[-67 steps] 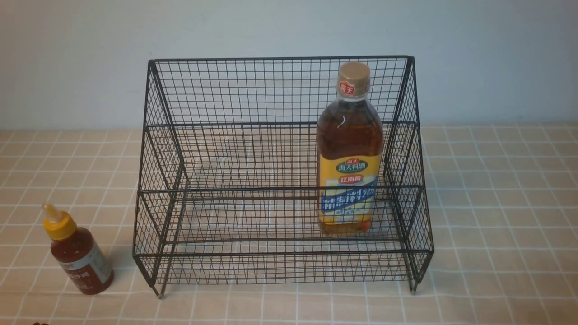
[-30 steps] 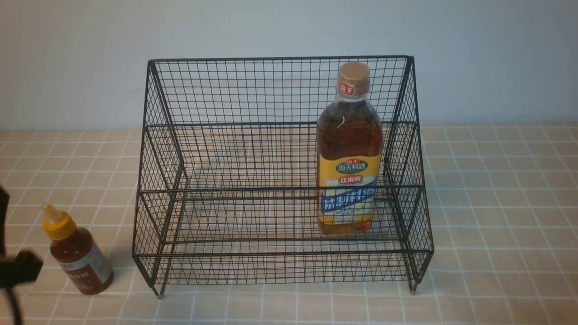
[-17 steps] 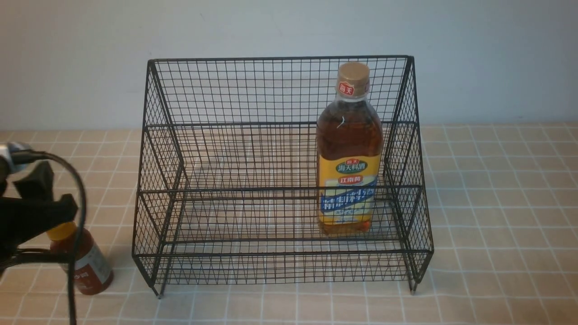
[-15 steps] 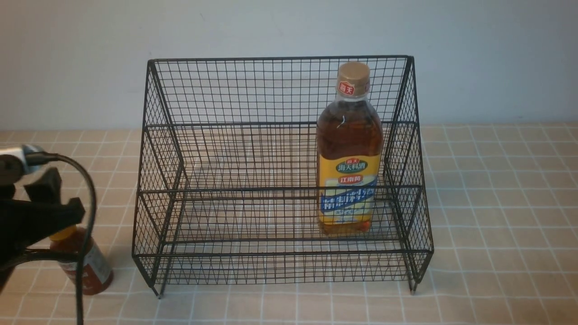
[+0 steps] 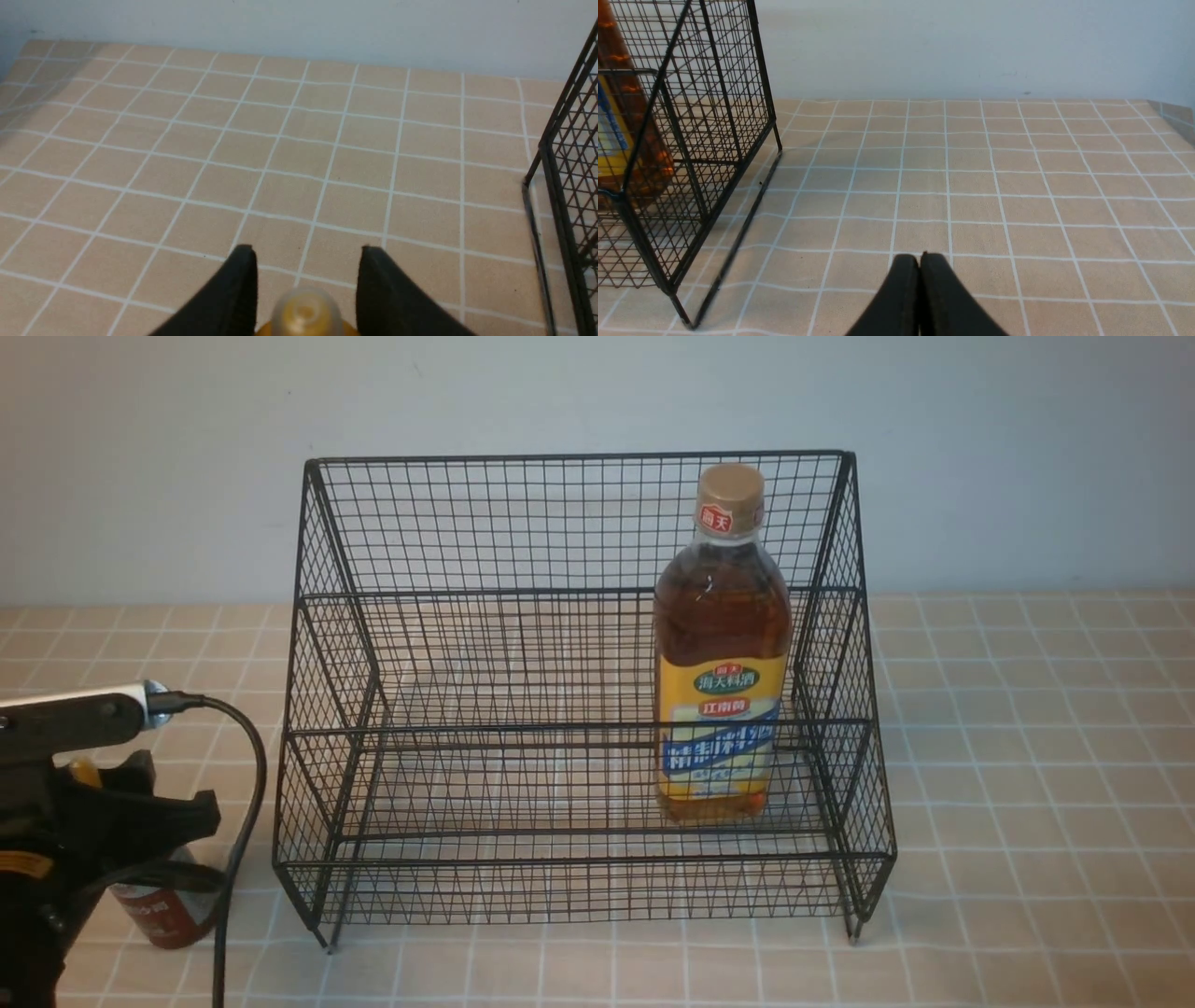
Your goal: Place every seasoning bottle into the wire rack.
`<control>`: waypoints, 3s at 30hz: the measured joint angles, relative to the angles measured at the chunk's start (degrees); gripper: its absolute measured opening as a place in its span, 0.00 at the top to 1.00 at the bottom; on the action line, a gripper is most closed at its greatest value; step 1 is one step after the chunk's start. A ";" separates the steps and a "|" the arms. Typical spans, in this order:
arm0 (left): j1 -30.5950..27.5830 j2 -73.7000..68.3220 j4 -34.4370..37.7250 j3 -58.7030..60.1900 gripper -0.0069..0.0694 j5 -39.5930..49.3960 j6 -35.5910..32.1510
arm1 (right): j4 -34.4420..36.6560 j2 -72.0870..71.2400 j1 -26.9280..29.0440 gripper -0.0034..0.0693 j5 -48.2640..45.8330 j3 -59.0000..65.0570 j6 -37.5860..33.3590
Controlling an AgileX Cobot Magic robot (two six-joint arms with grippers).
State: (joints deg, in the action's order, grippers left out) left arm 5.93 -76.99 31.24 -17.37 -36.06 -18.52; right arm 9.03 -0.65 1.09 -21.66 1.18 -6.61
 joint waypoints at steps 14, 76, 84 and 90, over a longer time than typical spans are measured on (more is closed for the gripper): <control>0.00 23.99 0.09 -14.08 0.58 30.93 -12.16 | 0.05 0.00 0.00 0.97 0.00 0.00 0.00; 14.79 11.67 9.36 -22.58 0.37 46.23 -17.20 | 0.05 0.00 0.00 0.97 -0.04 0.00 0.00; 14.79 32.40 6.97 -22.32 0.84 58.32 -16.57 | 0.05 0.00 0.00 0.97 -0.04 0.00 0.00; 14.79 46.27 5.59 -19.79 0.92 65.60 -9.65 | 0.05 0.00 0.00 0.97 -0.04 0.00 0.00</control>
State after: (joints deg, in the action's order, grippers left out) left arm 20.72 -30.72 36.84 -37.16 29.54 -28.17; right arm 9.08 -0.65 1.09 -21.70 1.18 -6.61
